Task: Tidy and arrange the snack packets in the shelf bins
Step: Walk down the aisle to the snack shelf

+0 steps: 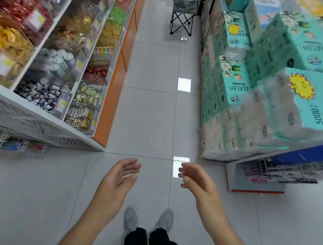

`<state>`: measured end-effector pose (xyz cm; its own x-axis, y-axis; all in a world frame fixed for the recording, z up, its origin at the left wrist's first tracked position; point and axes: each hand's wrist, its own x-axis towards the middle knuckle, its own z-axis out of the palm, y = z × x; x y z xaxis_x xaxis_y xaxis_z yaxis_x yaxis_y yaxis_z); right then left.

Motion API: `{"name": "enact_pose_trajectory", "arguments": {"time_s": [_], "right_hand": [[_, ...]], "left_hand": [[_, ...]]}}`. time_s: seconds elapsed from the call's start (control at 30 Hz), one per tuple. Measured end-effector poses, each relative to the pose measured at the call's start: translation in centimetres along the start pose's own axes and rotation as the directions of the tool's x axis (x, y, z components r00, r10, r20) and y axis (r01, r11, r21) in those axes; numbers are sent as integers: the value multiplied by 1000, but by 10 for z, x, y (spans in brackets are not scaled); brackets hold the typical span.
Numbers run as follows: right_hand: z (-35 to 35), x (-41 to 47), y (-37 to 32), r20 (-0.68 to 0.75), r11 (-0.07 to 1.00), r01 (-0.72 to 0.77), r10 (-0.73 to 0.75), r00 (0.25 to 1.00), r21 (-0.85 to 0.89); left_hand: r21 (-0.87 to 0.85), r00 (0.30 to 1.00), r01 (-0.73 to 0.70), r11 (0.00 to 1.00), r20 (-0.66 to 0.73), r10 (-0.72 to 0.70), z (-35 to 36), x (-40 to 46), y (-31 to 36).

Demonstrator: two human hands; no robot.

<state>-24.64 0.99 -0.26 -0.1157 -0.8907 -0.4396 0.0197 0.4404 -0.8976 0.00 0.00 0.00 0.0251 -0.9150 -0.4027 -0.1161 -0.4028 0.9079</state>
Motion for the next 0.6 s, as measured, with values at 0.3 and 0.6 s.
{"name": "enact_pose_trajectory", "arguments": {"time_s": [0.3,0.6], "right_hand": [[12,106,-62,123,998,47,-41,991,-46],[63,234,-113,57,999,4,-1,998,-52]], "left_hand": [[18,994,102,995,-28,-101,5,54,8],[19,993,118,993,21,-118,-35,224,58]]}}
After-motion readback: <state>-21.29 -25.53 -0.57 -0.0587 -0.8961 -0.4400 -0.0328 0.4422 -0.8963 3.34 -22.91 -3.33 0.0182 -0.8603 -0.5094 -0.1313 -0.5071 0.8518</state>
